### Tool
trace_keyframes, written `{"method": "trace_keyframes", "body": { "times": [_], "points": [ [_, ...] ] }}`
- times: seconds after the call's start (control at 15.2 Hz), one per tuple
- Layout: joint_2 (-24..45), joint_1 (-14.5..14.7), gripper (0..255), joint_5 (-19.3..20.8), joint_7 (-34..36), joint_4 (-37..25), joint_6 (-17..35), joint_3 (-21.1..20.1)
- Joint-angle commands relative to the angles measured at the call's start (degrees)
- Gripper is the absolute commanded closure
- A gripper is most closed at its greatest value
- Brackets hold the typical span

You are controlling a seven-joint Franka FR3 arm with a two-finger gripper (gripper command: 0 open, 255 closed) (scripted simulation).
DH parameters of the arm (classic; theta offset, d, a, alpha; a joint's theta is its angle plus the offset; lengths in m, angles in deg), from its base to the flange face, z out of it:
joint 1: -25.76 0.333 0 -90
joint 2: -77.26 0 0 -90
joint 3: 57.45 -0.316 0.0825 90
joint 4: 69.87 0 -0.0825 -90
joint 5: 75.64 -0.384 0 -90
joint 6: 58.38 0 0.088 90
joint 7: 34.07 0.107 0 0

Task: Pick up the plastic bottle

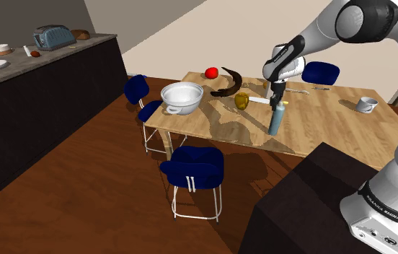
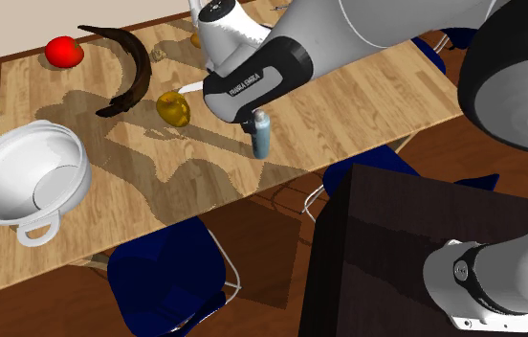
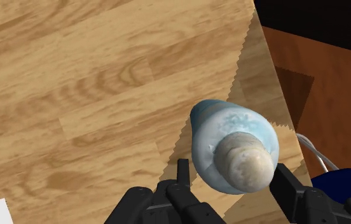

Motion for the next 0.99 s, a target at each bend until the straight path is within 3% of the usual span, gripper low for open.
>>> {"method": "trace_keyframes", "body": {
  "times": [0.0, 0.92],
  "points": [
    [-1.0, 0.1, 255, 0.2, 0.0, 0.1, -0.9, 0.1],
    [-7.5, 0.9, 255, 1.3, 0.0, -0.1, -7.5, 1.1]
  ]
}}
